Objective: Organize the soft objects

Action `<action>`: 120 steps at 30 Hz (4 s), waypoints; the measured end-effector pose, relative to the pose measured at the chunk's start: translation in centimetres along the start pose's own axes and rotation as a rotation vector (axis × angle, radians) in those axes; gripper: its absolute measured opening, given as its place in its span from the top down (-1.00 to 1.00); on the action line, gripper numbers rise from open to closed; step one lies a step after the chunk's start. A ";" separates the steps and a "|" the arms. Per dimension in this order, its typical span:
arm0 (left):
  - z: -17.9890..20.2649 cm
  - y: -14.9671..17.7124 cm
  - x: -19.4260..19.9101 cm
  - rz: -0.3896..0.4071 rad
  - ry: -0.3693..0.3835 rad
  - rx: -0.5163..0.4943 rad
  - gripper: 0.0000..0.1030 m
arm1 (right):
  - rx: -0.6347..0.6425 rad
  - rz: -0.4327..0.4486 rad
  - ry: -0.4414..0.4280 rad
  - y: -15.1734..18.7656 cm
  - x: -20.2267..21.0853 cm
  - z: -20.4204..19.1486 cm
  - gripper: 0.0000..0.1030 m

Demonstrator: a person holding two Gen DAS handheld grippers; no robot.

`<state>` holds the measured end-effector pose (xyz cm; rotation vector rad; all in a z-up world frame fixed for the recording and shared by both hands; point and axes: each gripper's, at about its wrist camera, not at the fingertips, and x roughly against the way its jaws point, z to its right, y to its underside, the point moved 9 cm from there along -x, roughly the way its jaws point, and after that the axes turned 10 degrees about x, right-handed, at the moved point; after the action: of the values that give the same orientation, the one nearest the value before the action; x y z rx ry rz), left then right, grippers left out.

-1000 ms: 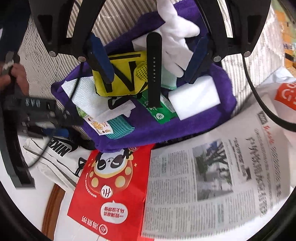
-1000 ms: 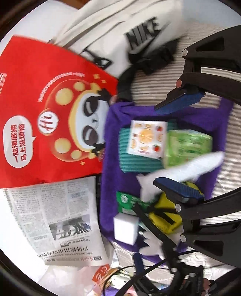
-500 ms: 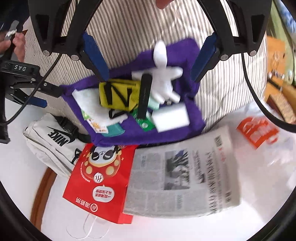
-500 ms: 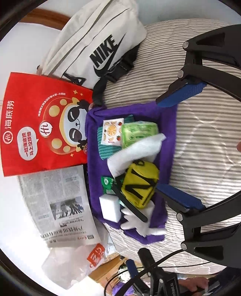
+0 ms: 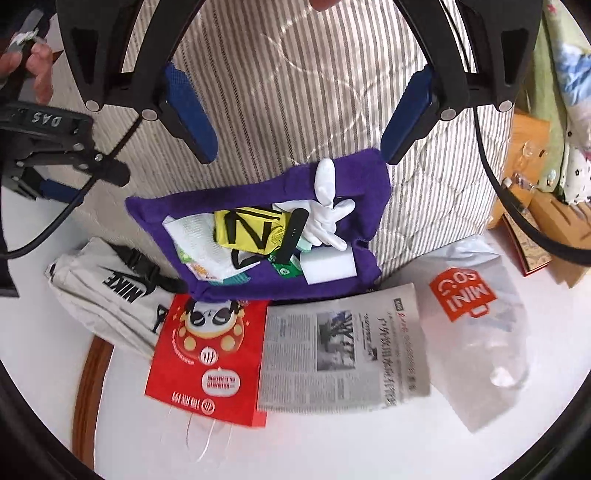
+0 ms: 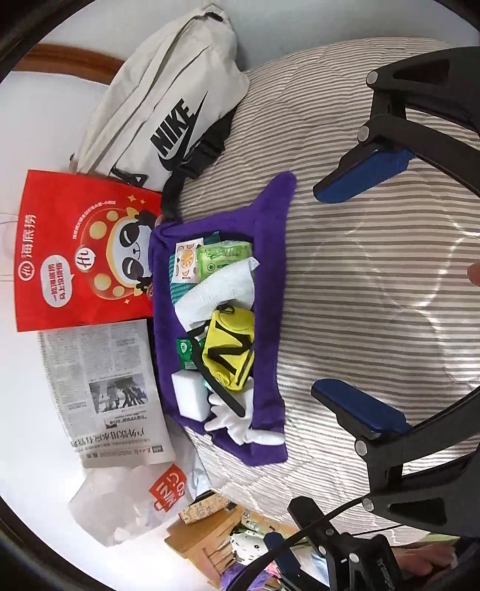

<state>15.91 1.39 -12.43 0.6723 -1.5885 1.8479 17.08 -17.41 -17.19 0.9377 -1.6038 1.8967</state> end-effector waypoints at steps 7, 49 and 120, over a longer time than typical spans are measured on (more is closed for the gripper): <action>-0.1 1.4 2.4 0.015 -0.008 0.064 -0.75 | -0.007 0.052 -0.003 1.0 3.1 -0.1 -0.93; 0.5 3.4 5.2 0.041 -0.059 0.043 -0.75 | 0.005 0.100 0.058 3.0 6.9 0.3 -0.99; -0.1 3.6 5.6 0.032 -0.064 0.016 -0.75 | 0.015 0.119 0.046 3.0 7.9 -0.7 -0.99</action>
<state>9.45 1.77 -10.90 0.7241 -1.6355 1.8809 9.62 -17.82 -13.19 0.8151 -1.6539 1.9975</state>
